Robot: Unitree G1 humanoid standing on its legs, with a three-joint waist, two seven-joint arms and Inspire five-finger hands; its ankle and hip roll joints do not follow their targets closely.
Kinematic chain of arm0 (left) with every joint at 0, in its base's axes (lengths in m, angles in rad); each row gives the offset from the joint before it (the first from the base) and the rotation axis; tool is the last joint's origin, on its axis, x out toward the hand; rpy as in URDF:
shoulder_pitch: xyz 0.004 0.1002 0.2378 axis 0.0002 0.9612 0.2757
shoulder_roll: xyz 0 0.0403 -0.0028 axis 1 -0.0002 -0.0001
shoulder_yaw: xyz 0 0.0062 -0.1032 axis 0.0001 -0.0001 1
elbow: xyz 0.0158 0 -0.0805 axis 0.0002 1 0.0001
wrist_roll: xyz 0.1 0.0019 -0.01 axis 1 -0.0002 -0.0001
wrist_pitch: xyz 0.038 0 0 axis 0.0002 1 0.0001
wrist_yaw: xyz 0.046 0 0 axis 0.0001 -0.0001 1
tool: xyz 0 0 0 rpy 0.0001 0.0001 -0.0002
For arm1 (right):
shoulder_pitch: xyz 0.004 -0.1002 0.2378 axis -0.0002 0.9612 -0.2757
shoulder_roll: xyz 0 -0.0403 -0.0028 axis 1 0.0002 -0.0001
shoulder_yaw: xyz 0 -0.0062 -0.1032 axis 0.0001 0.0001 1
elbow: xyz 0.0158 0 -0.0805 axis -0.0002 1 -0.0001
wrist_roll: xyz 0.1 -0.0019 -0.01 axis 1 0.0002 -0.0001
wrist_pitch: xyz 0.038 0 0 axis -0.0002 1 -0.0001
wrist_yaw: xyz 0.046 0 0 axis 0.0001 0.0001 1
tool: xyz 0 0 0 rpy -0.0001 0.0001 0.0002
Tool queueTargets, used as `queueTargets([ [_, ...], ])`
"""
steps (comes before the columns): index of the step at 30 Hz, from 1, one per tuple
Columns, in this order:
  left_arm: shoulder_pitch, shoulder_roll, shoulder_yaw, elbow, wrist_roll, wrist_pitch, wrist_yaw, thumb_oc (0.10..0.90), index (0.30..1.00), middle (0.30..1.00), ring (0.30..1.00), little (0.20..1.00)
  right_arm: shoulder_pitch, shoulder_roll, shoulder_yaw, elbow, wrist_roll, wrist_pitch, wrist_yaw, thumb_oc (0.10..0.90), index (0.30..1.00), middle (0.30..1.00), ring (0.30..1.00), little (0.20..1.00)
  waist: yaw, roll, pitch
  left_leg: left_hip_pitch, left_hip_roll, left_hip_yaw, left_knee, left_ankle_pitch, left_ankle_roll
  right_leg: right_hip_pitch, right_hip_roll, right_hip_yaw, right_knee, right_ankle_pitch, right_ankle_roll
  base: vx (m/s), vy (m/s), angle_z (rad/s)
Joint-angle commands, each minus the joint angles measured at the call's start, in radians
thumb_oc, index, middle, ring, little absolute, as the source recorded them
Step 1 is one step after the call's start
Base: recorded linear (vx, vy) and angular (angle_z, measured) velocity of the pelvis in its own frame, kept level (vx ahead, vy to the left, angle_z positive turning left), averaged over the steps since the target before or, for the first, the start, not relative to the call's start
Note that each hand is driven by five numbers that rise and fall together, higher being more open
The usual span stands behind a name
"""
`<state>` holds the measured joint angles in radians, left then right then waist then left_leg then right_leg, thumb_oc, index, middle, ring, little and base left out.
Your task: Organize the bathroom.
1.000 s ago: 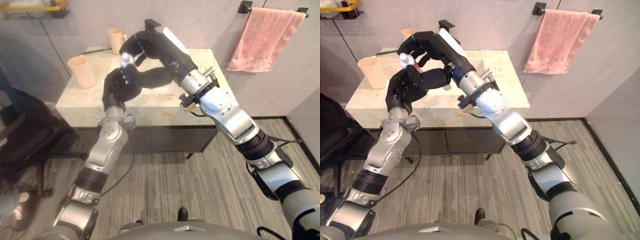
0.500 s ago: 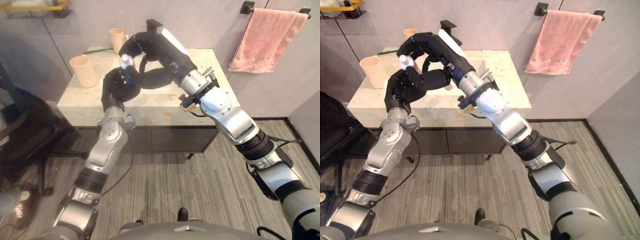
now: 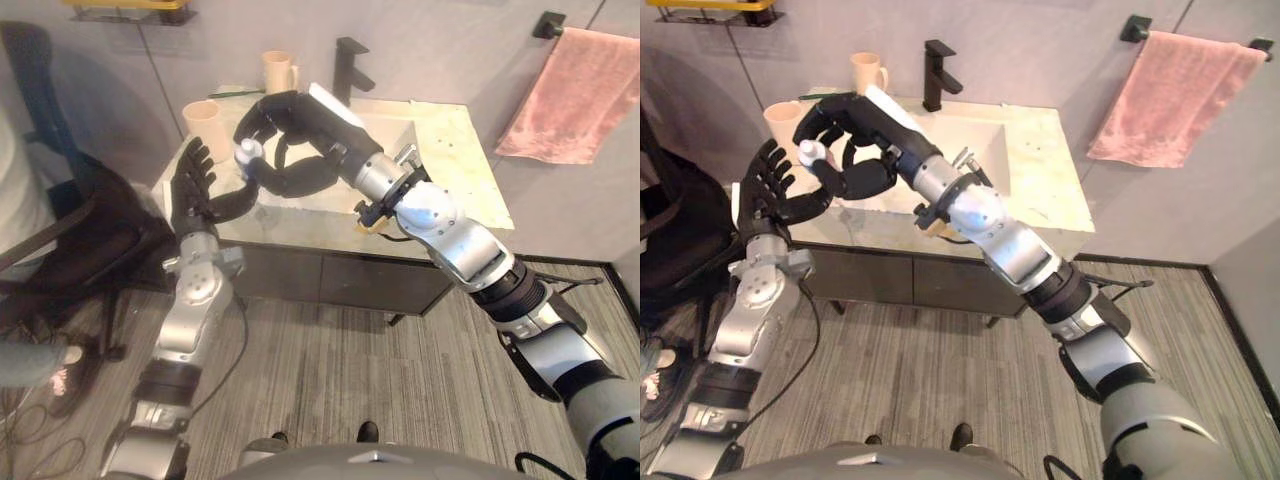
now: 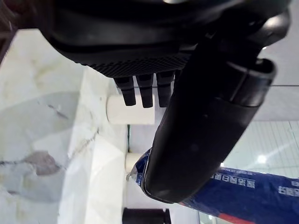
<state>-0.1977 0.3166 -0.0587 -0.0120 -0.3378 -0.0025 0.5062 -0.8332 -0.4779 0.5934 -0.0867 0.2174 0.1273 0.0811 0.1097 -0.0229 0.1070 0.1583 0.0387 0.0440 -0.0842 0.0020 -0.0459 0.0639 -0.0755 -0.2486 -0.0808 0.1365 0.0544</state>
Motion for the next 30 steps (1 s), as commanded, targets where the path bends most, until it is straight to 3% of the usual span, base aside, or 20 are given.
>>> queueTargets([
  [1,0.043,0.130,0.092,-0.059,0.128,-0.091,0.009,0.800,0.900,0.900,0.900,0.900,-0.140,-0.003,-0.126,-0.033,-0.063,-0.143,-0.081,0.400,0.300,0.300,0.300,0.300,0.024,-0.065,-0.069,-0.024,-0.094,0.045,0.067,-0.049,0.064,0.054,-0.032,0.040,0.009,-0.068,0.027,-0.03,0.069,0.17],
  [8,0.138,0.155,0.175,-0.099,0.111,-0.144,-0.010,0.800,0.900,0.900,0.900,0.900,-0.173,-0.046,-0.148,-0.014,-0.120,-0.171,-0.155,0.400,0.300,0.300,0.300,0.300,0.075,-0.070,-0.043,-0.040,-0.098,0.015,0.092,-0.052,0.075,0.017,-0.092,0.000,0.120,-0.076,0.048,-0.05,0.054,0.23],
  [10,0.158,0.156,0.186,-0.103,0.099,-0.161,-0.043,0.800,0.900,0.900,0.900,0.900,-0.173,-0.062,-0.161,-0.011,-0.125,-0.170,-0.191,0.400,0.300,0.300,0.300,0.300,0.084,-0.070,-0.023,-0.044,-0.096,-0.003,0.111,-0.057,0.078,-0.024,-0.133,-0.004,0.229,-0.033,0.051,0.00,0.025,0.36],
  [12,0.167,0.155,0.187,-0.107,0.094,-0.161,-0.055,0.800,0.900,0.900,0.900,0.900,-0.169,-0.073,-0.173,-0.008,-0.127,-0.173,-0.201,0.400,0.300,0.300,0.300,0.300,0.082,-0.071,-0.018,-0.040,-0.093,-0.009,0.114,-0.059,0.079,-0.042,-0.130,0.005,0.271,-0.027,0.050,0.04,0.024,0.34],
  [15,0.169,0.144,0.167,-0.092,0.061,-0.166,-0.078,0.800,0.900,0.900,0.900,0.900,-0.191,-0.126,-0.182,-0.003,-0.108,-0.146,-0.211,0.400,0.300,0.300,0.300,0.300,0.042,-0.082,-0.029,-0.009,-0.107,-0.048,0.086,-0.062,0.079,-0.084,-0.010,0.068,0.210,-0.082,0.024,0.14,0.057,0.49],
  [16,0.169,0.143,0.165,-0.091,0.060,-0.167,-0.078,0.800,0.900,0.900,0.900,0.900,-0.194,-0.130,-0.181,-0.001,-0.106,-0.145,-0.210,0.400,0.300,0.300,0.300,0.300,0.038,-0.082,-0.030,-0.005,-0.108,-0.054,0.082,-0.063,0.079,-0.085,-0.003,0.070,0.199,-0.080,0.022,0.28,0.075,1.01],
  [17,0.174,0.139,0.150,-0.092,0.056,-0.170,-0.081,0.800,0.900,0.900,0.900,0.900,-0.209,-0.163,-0.180,0.016,-0.085,-0.145,-0.210,0.400,0.300,0.300,0.300,0.300,0.013,-0.100,-0.039,0.019,-0.140,-0.098,0.066,-0.072,0.083,-0.124,0.056,0.115,0.113,-0.036,0.013,0.17,0.038,0.86],
  [18,0.175,0.138,0.148,-0.092,0.057,-0.171,-0.081,0.800,0.900,0.900,0.900,0.900,-0.212,-0.168,-0.179,0.020,-0.079,-0.147,-0.211,0.400,0.300,0.300,0.300,0.300,0.006,-0.104,-0.039,0.016,-0.146,-0.106,0.066,-0.067,0.083,-0.128,0.061,0.116,0.093,-0.013,0.010,0.30,0.042,1.01],
  [19,0.173,0.139,0.131,-0.085,0.047,-0.169,-0.093,0.800,0.900,0.900,0.900,0.900,-0.219,-0.194,-0.188,0.049,-0.066,-0.157,-0.207,0.400,0.300,0.300,0.300,0.300,-0.026,-0.114,-0.050,0.036,-0.171,-0.160,0.065,-0.079,0.092,-0.166,0.094,0.169,0.055,0.041,0.007,0.19,0.008,0.65],
  [24,0.138,0.145,0.098,-0.058,0.031,-0.165,-0.092,0.800,0.900,0.900,0.900,0.900,-0.257,-0.231,-0.191,0.125,-0.048,-0.194,-0.203,0.400,0.300,0.300,0.300,0.300,-0.051,-0.121,-0.068,0.074,-0.180,-0.241,0.076,-0.093,0.089,-0.183,0.113,0.171,0.065,0.054,-0.014,0.12,-0.026,0.87],
  [30,0.105,0.139,0.069,-0.020,0.000,-0.133,-0.087,0.800,0.900,0.900,0.900,0.900,-0.316,-0.255,-0.160,0.142,-0.049,-0.186,-0.213,0.400,0.300,0.300,0.300,0.300,-0.056,-0.117,-0.101,0.057,-0.174,-0.265,0.181,-0.020,0.051,-0.119,0.130,0.169,0.032,0.029,-0.042,0.08,-0.032,0.12],
])
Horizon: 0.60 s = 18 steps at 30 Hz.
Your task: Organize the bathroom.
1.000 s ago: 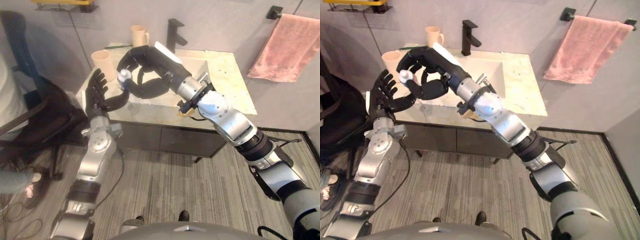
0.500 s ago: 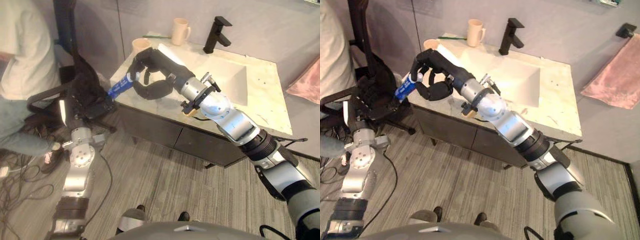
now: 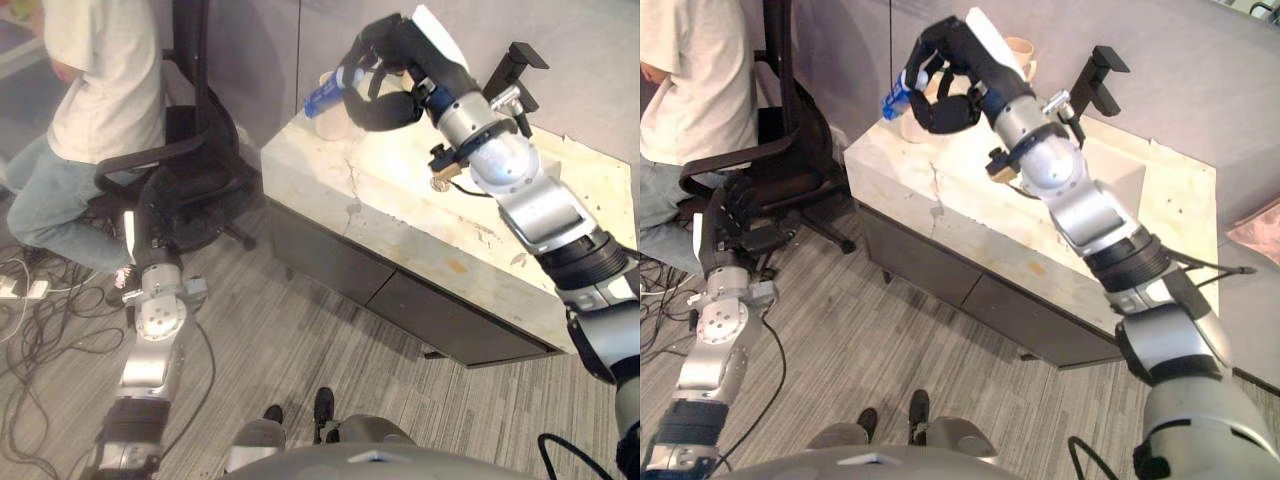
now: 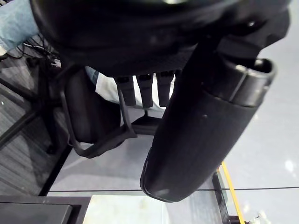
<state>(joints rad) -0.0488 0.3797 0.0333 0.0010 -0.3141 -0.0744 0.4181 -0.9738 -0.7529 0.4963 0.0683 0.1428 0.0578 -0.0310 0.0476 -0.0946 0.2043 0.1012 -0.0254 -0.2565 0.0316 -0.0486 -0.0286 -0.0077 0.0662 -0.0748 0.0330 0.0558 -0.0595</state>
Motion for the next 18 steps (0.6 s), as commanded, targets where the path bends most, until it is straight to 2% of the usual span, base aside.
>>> queueTargets([
  [1,-0.044,0.075,-0.025,-0.030,-0.026,-0.057,-0.004,0.800,0.900,0.900,0.900,0.900,-0.179,0.016,-0.062,-0.013,0.028,-0.116,-0.103,0.400,0.300,0.300,0.300,0.300,0.007,-0.045,-0.200,0.111,-0.108,0.036,0.075,0.037,0.029,-0.044,-0.010,-0.005,-0.081,0.105,0.070,0.06,-0.044,0.05],
  [5,-0.049,0.070,-0.042,-0.004,-0.045,-0.057,-0.008,0.800,0.900,0.900,0.900,0.900,-0.193,-0.002,-0.072,-0.006,0.030,-0.124,-0.103,0.400,0.300,0.300,0.300,0.300,-0.001,-0.042,-0.207,0.095,-0.082,0.064,0.134,0.086,-0.005,-0.026,-0.003,-0.025,-0.079,0.082,0.054,0.01,-0.036,0.10],
  [6,-0.052,0.064,-0.051,0.004,-0.050,-0.057,-0.012,0.800,0.900,0.900,0.900,0.900,-0.193,-0.017,-0.078,-0.008,0.026,-0.118,-0.105,0.400,0.300,0.300,0.300,0.300,-0.007,-0.045,-0.206,0.067,-0.066,0.104,0.211,0.131,-0.029,-0.014,-0.008,-0.036,-0.077,0.068,0.047,0.01,-0.052,0.20],
  [9,-0.054,0.057,-0.067,-0.002,-0.058,-0.049,-0.028,0.800,0.900,0.900,0.900,0.900,-0.193,-0.035,-0.085,-0.017,0.031,-0.107,-0.114,0.400,0.300,0.300,0.300,0.300,-0.001,-0.067,-0.189,-0.023,-0.051,0.144,0.335,0.168,-0.049,0.018,-0.034,-0.038,-0.076,0.057,0.042,0.02,-0.050,0.24],
  [10,-0.055,0.057,-0.068,-0.003,-0.057,-0.049,-0.029,0.800,0.900,0.900,0.900,0.900,-0.192,-0.037,-0.085,-0.018,0.030,-0.108,-0.114,0.400,0.300,0.300,0.300,0.300,0.002,-0.073,-0.186,-0.041,-0.048,0.152,0.349,0.164,-0.048,0.023,-0.039,-0.036,-0.078,0.057,0.042,0.05,-0.049,0.15],
  [11,-0.061,0.056,-0.072,-0.005,-0.062,-0.045,-0.036,0.800,0.900,0.900,0.900,0.900,-0.193,-0.040,-0.081,-0.011,0.026,-0.120,-0.121,0.400,0.300,0.300,0.300,0.300,0.012,-0.086,-0.172,-0.108,-0.022,0.190,0.378,0.121,-0.037,0.061,-0.046,-0.020,-0.093,0.041,0.048,0.07,-0.027,0.08],
  [12,-0.064,0.057,-0.072,-0.005,-0.060,-0.047,-0.038,0.800,0.900,0.900,0.900,0.900,-0.199,-0.038,-0.072,-0.002,0.015,-0.130,-0.123,0.400,0.300,0.300,0.300,0.300,0.020,-0.087,-0.165,-0.126,0.004,0.217,0.358,0.094,-0.028,0.079,-0.040,-0.002,-0.101,0.032,0.052,0.10,-0.002,-0.13],
  [13,-0.064,0.061,-0.070,-0.007,-0.060,-0.054,-0.037,0.800,0.900,0.900,0.900,0.900,-0.207,-0.034,-0.062,0.009,0.010,-0.137,-0.121,0.400,0.300,0.300,0.300,0.300,0.020,-0.086,-0.163,-0.128,0.028,0.237,0.276,0.070,-0.018,0.087,-0.033,0.009,-0.106,0.020,0.059,0.07,0.035,-0.31],
  [14,-0.064,0.062,-0.069,-0.007,-0.061,-0.056,-0.036,0.800,0.900,0.900,0.900,0.900,-0.212,-0.032,-0.059,0.015,0.010,-0.137,-0.120,0.400,0.300,0.300,0.300,0.300,0.023,-0.086,-0.163,-0.121,0.032,0.244,0.249,0.063,-0.014,0.090,-0.032,0.014,-0.107,0.016,0.061,0.09,0.078,-0.40],
  [16,-0.070,0.069,-0.075,-0.002,-0.070,-0.059,-0.033,0.800,0.900,0.900,0.900,0.900,-0.221,-0.021,-0.046,0.020,-0.006,-0.120,-0.123,0.400,0.300,0.300,0.300,0.300,0.030,-0.076,-0.161,-0.112,0.047,0.268,0.100,0.069,-0.014,0.104,-0.026,0.027,-0.112,0.001,0.068,0.10,0.096,-0.11],
  [18,-0.071,0.068,-0.072,-0.006,-0.065,-0.047,-0.039,0.800,0.900,0.900,0.900,0.900,-0.212,-0.016,-0.043,0.017,-0.025,-0.109,-0.116,0.400,0.300,0.300,0.300,0.300,0.039,-0.075,-0.152,-0.141,0.031,0.266,0.103,0.071,-0.020,0.111,-0.039,0.037,-0.108,-0.002,0.073,0.08,0.071,-0.23],
])
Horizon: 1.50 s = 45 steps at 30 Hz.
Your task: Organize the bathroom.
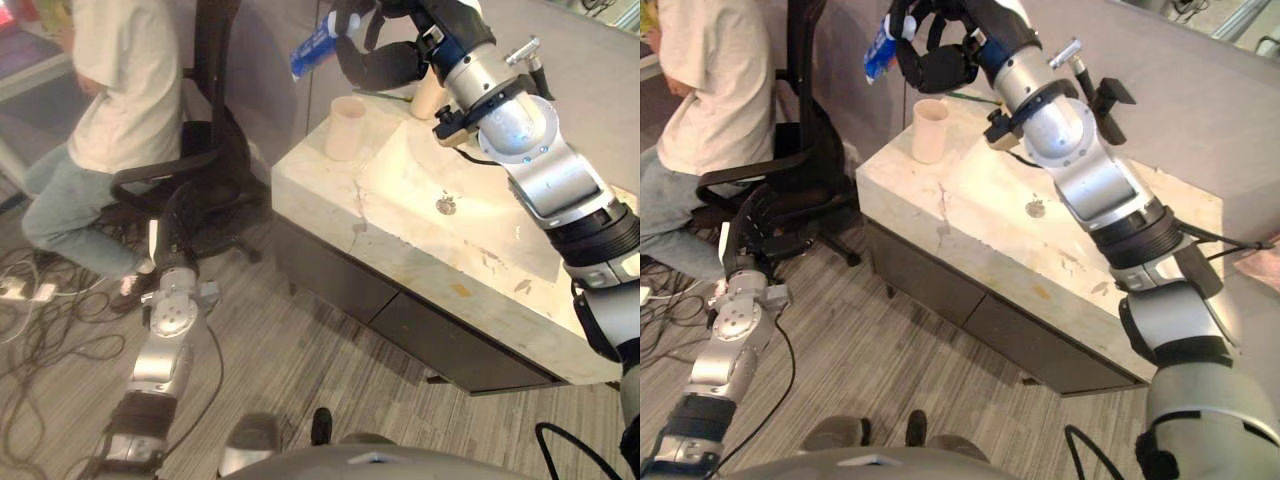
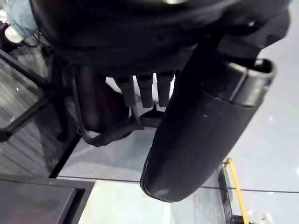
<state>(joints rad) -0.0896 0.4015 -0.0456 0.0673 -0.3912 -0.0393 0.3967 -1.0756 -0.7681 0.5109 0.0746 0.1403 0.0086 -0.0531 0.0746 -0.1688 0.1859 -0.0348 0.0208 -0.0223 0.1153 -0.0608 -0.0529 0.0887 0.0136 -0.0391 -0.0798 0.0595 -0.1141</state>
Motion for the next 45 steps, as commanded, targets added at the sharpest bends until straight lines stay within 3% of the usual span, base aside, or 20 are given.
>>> queueTargets([
  [1,-0.027,0.041,0.008,-0.073,0.020,-0.081,-0.019,0.800,0.900,0.900,0.900,0.900,-0.105,0.003,-0.055,0.009,-0.042,-0.058,-0.090,0.400,0.300,0.300,0.300,0.300,0.013,0.001,-0.134,0.007,-0.022,0.017,0.002,0.072,0.005,0.012,0.005,0.004,0.007,-0.004,0.132,0.08,0.078,-0.47],
  [6,-0.015,0.030,-0.002,-0.070,0.032,-0.057,-0.003,0.800,0.900,0.900,0.900,0.900,-0.096,-0.003,-0.035,0.022,-0.129,-0.045,-0.041,0.400,0.300,0.300,0.300,0.300,0.002,0.026,-0.159,0.082,-0.025,0.004,-0.119,0.100,0.007,-0.004,0.000,-0.006,0.007,0.007,0.141,0.06,0.119,-0.26],
  [14,0.034,0.040,0.014,-0.058,0.033,-0.054,-0.012,0.800,0.900,0.900,0.900,0.900,-0.160,-0.053,0.044,0.144,-0.256,-0.069,-0.024,0.400,0.300,0.300,0.300,0.300,0.028,0.031,-0.172,0.109,-0.047,0.007,-0.153,0.091,0.026,-0.006,-0.019,-0.008,0.006,0.013,0.155,0.10,0.096,0.03],
  [20,0.081,0.058,0.042,-0.046,0.023,-0.063,-0.049,0.800,0.900,0.900,0.900,0.900,-0.168,-0.131,0.040,0.153,-0.240,-0.041,-0.007,0.400,0.300,0.300,0.300,0.300,0.030,0.031,-0.168,0.117,-0.061,0.012,-0.166,0.085,0.043,-0.015,-0.029,0.005,0.026,0.014,0.165,0.05,0.048,-0.03],
  [29,0.089,0.062,0.009,-0.033,0.006,-0.081,-0.074,0.800,0.900,0.900,0.900,0.900,-0.171,-0.164,0.025,0.183,-0.230,-0.046,-0.075,0.400,0.300,0.300,0.300,0.300,0.024,0.034,-0.168,0.133,-0.066,0.030,-0.172,0.073,0.057,-0.015,-0.031,0.011,0.030,0.015,0.168,0.03,0.034,-0.10],
  [45,0.082,0.054,-0.005,-0.033,0.013,-0.083,-0.073,0.800,0.900,0.900,0.900,0.900,-0.137,-0.155,0.032,0.162,-0.194,-0.022,0.069,0.400,0.300,0.300,0.300,0.300,0.017,0.029,-0.167,0.140,-0.072,0.039,-0.162,0.059,0.067,-0.005,-0.027,0.019,0.026,0.011,0.161,0.00,0.002,-0.01],
])
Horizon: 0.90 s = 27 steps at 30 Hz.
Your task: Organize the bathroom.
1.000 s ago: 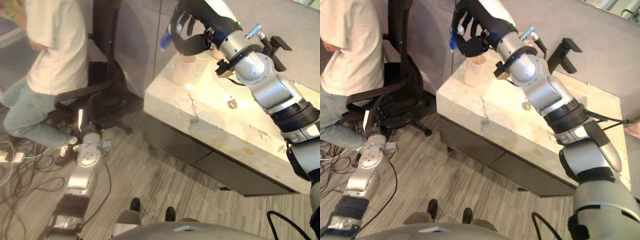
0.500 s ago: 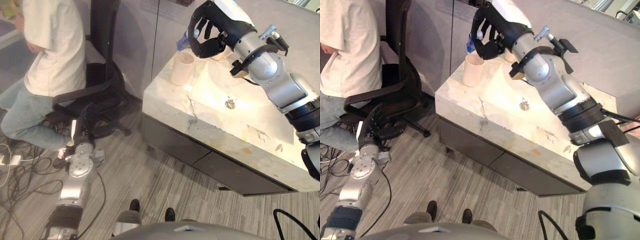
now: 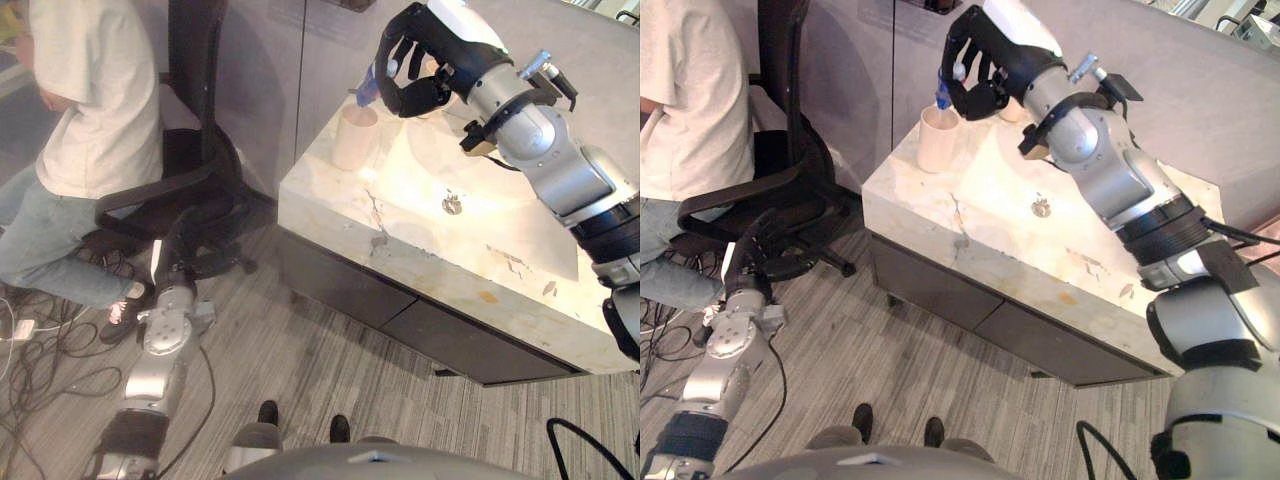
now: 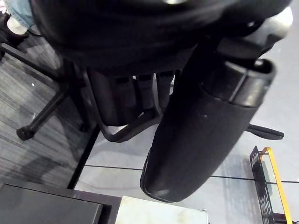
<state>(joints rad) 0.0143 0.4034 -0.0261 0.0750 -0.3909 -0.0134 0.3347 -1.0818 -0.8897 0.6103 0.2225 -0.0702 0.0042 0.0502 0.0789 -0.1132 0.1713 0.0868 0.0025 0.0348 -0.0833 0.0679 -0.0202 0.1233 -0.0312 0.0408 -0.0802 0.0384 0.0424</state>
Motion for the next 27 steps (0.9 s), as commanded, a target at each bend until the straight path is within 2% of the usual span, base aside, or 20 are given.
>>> queueTargets([
  [1,-0.022,0.051,-0.024,-0.045,0.012,-0.104,-0.008,0.800,0.900,0.900,0.900,0.900,-0.125,-0.031,-0.066,0.014,0.019,-0.014,-0.027,0.400,0.300,0.300,0.300,0.300,0.013,-0.026,-0.152,0.018,-0.054,-0.018,0.036,-0.069,0.035,-0.039,0.018,-0.060,0.025,0.032,0.005,0.00,0.000,0.00],
  [6,-0.020,0.050,-0.026,-0.040,0.016,-0.102,-0.005,0.800,0.900,0.900,0.900,0.900,-0.120,-0.028,-0.055,0.035,0.014,-0.014,-0.012,0.400,0.300,0.300,0.300,0.300,0.015,-0.028,-0.153,0.021,-0.055,-0.018,0.035,-0.070,0.037,-0.035,0.018,-0.063,0.023,0.032,0.004,0.00,0.000,0.00],
  [18,-0.014,0.047,-0.016,-0.044,0.011,-0.092,-0.003,0.800,0.900,0.900,0.900,0.900,-0.107,-0.024,-0.009,0.062,0.098,0.029,0.144,0.400,0.300,0.300,0.300,0.300,0.019,-0.038,-0.153,0.019,-0.058,-0.023,0.044,-0.073,0.042,-0.030,0.018,-0.063,0.026,0.028,0.000,0.02,0.003,0.00],
  [27,0.012,0.060,-0.001,-0.040,0.004,-0.084,-0.007,0.800,0.900,0.900,0.900,0.900,-0.168,-0.025,0.028,0.187,0.121,-0.017,0.147,0.400,0.300,0.300,0.300,0.300,0.042,-0.053,-0.149,0.020,-0.055,-0.025,0.034,-0.066,0.038,-0.025,0.020,-0.076,0.022,0.028,-0.003,0.04,0.002,0.01],
])
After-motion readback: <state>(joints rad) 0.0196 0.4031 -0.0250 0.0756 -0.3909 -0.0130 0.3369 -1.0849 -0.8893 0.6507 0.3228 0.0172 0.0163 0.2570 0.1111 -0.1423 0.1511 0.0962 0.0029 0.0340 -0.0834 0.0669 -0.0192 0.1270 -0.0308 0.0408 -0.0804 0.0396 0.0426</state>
